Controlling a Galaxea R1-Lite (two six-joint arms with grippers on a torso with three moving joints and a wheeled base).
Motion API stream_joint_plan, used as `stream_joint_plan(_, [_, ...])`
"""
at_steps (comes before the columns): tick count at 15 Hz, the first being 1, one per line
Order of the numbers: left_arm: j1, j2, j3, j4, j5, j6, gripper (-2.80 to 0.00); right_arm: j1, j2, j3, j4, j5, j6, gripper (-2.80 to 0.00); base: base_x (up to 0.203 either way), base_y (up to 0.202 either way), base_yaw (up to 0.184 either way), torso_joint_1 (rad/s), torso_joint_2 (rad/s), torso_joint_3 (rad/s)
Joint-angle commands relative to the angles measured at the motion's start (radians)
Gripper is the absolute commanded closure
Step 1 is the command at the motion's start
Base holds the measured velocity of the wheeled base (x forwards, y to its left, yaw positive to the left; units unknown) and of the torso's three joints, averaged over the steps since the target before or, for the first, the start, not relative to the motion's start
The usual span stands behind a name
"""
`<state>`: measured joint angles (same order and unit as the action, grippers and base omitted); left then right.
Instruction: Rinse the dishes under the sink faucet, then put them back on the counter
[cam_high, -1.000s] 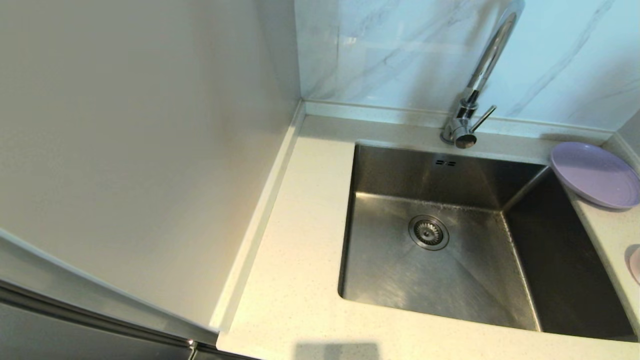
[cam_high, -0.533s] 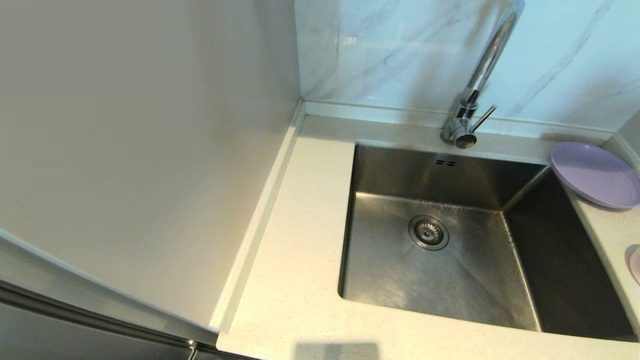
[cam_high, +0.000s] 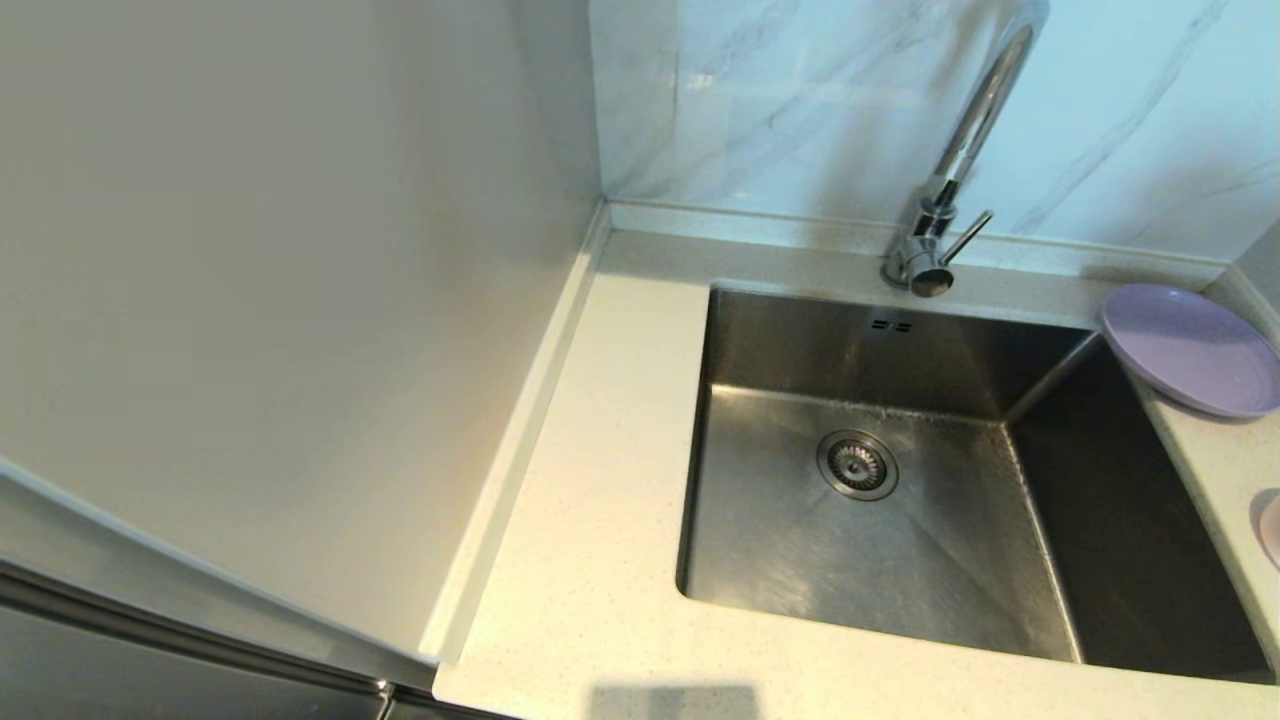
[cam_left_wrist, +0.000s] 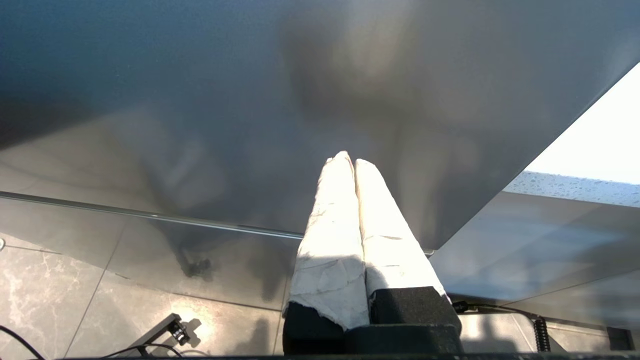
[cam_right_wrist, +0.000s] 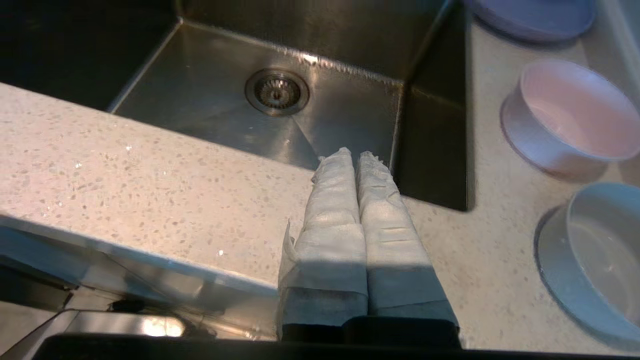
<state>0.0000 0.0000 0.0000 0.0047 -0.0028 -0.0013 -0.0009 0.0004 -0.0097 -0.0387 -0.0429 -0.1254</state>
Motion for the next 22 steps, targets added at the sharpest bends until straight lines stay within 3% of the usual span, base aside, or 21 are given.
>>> stream_joint_plan(1, [0.000, 0.000, 0.000, 0.000, 0.000, 0.000, 0.00, 0.001, 0.003, 0.019, -0.004, 0.006, -0.003, 0.00, 0.000, 0.000, 0.000, 0.000, 0.00, 0.000])
stream_joint_plan(7, [0.000, 0.000, 0.000, 0.000, 0.000, 0.000, 0.00, 0.001, 0.003, 0.019, -0.009, 0.000, 0.098, 0.00, 0.000, 0.000, 0.000, 0.000, 0.00, 0.000])
stream_joint_plan(10, [0.000, 0.000, 0.000, 0.000, 0.000, 0.000, 0.00, 0.001, 0.003, 0.018, 0.062, 0.000, 0.216, 0.00, 0.000, 0.000, 0.000, 0.000, 0.00, 0.000])
stream_joint_plan(17, [0.000, 0.000, 0.000, 0.000, 0.000, 0.000, 0.00, 0.001, 0.001, 0.019, 0.060, 0.026, 0.105, 0.00, 0.000, 0.000, 0.000, 0.000, 0.00, 0.000])
stream_joint_plan(20, [0.000, 0.000, 0.000, 0.000, 0.000, 0.000, 0.00, 0.001, 0.003, 0.019, 0.057, 0.018, 0.164, 0.00, 0.000, 0.000, 0.000, 0.000, 0.00, 0.000])
stream_joint_plan(22, [0.000, 0.000, 0.000, 0.000, 0.000, 0.000, 0.00, 0.001, 0.001, 0.019, 0.059, 0.018, 0.147, 0.00, 0.000, 0.000, 0.000, 0.000, 0.00, 0.000])
